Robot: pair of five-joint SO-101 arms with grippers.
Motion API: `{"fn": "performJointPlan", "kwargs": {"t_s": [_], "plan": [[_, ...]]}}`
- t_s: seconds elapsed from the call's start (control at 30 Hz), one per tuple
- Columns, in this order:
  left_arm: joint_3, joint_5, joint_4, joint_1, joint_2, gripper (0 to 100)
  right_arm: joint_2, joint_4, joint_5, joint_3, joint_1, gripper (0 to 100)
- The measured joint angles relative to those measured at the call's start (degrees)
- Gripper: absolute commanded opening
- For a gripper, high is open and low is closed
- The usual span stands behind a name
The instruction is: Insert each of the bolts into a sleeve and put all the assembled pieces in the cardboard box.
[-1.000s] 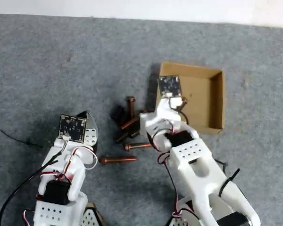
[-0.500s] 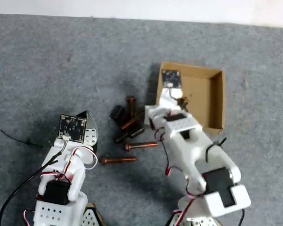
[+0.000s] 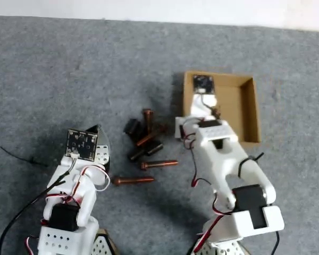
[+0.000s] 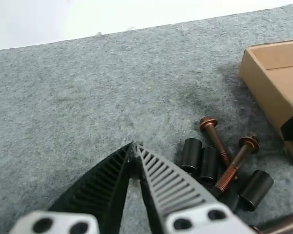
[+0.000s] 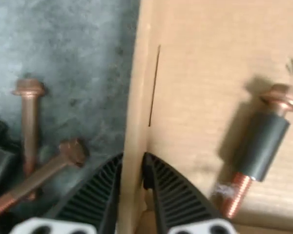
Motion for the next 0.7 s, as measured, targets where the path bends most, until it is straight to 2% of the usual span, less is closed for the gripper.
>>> {"fn": "performJointPlan", "kwargs": {"t_s": [0.23,0.57,0.7], "plan": [[0.00,0.00,0.00,0.00,0.00,1,0.09,0.00,0.53,-2.64,9.05,0.5],[0.00,0.00,0.00,0.00,0.00,1,11.25,1.85,0.53,-12.48,14.59,0.8],[0.00,0.00,0.00,0.00,0.00,1,13.27,6.86,0.53,-17.49,14.86,11.8]]}}
